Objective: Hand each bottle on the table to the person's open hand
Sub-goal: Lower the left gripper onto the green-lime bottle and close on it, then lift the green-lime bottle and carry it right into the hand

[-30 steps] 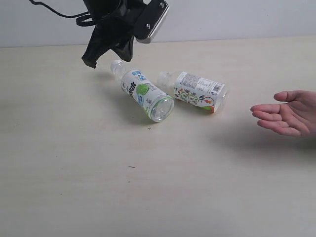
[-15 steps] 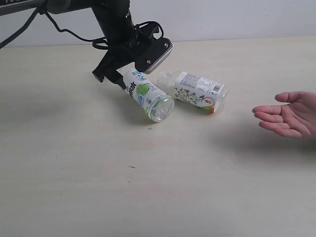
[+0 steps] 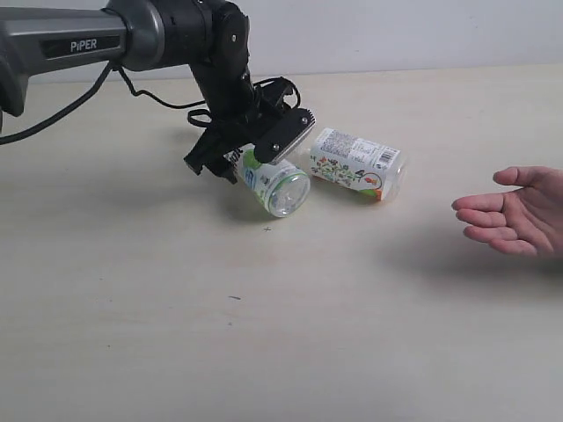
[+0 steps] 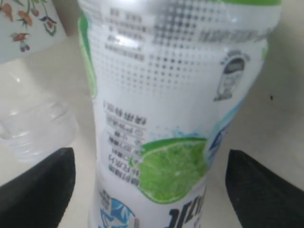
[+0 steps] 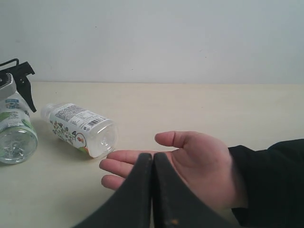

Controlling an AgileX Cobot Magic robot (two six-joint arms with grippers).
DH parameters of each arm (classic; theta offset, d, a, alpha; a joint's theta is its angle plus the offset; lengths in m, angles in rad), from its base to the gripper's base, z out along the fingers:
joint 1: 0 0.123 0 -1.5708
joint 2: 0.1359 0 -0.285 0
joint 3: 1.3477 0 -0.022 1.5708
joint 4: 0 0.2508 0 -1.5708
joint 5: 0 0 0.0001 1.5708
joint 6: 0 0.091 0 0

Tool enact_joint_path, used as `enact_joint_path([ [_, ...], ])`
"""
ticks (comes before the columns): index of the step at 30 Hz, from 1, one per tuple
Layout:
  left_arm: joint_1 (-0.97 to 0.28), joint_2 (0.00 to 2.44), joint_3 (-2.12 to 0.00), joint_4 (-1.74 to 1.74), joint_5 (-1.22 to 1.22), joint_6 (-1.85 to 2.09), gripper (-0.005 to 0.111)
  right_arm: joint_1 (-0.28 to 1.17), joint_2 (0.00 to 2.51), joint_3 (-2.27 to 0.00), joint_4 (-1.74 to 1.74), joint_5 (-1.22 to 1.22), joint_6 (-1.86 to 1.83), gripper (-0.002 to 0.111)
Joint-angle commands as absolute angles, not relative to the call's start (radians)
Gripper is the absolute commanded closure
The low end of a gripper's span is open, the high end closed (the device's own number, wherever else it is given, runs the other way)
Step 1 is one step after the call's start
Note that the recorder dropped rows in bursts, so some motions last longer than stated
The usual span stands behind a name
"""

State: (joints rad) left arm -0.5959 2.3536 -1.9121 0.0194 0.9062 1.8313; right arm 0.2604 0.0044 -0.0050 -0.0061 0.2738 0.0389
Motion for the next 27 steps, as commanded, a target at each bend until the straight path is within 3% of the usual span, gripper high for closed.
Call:
enact_joint_path([
  [1,-0.599,2.362,-1.912,0.017,0.898,1.828,0.025,0.255,0.0,0.0,-0.006,0.265,0.039,0.108],
  [6,-0.599,2.38,-1.912,0.017,0.894,1.825,0.025,0.255,0.0,0.0,-0.006,0.265,0.039,0.108],
  [8,-0.599,2.382,-1.912,0.017,0.894,1.82,0.032,0.255,0.0,0.0,-0.006,0.265,0.039,0.108],
  [12,-0.599,2.382,-1.912,0.017,0.896,1.746,0.062,0.255,0.0,0.0,-0.006,0.265,0.039,0.108],
  [16,-0.599,2.382,-1.912,0.021,0.903,1.715,0.104,0.255,0.0,0.0,-0.006,0.265,0.039,0.108],
  [27,-0.601,2.314,-1.912,0.028,1.006,1.613,0.107,0.255,0.0,0.0,-0.006,0.265,0.039,0.108],
])
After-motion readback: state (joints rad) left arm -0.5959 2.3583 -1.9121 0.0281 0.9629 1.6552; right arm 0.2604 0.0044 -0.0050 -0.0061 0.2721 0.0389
